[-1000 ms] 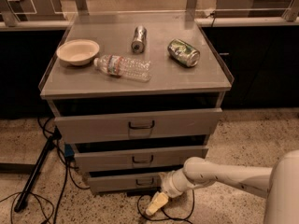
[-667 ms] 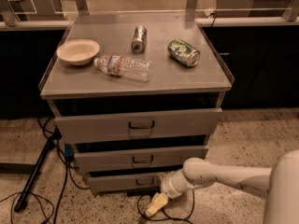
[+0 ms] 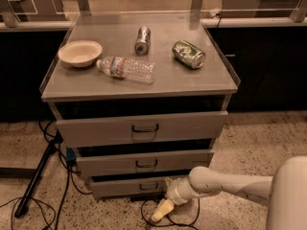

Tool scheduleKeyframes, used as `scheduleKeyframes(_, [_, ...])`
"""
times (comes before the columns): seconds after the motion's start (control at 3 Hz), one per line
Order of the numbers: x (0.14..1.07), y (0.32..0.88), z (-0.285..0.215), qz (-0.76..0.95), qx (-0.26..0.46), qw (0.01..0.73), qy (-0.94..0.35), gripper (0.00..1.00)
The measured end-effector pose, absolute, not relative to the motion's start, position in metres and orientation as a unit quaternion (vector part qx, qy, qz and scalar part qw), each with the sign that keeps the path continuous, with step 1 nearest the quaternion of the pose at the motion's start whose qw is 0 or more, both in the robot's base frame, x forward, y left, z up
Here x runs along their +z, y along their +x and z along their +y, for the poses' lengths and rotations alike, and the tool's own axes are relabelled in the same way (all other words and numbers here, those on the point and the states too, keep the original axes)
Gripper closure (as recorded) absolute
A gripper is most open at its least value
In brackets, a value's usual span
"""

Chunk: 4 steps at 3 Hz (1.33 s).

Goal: Open bottom drawer

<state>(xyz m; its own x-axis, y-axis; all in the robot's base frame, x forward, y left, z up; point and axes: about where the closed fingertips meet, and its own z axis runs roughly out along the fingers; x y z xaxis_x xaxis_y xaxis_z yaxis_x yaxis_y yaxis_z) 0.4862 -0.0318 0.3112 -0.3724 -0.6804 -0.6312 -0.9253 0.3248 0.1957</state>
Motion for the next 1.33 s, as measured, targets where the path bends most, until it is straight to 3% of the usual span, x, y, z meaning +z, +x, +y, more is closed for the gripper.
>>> scheduleKeyframes(1.33, [0.266, 0.528, -0.039, 0.789, 0.274, 0.227, -0.500, 0.00])
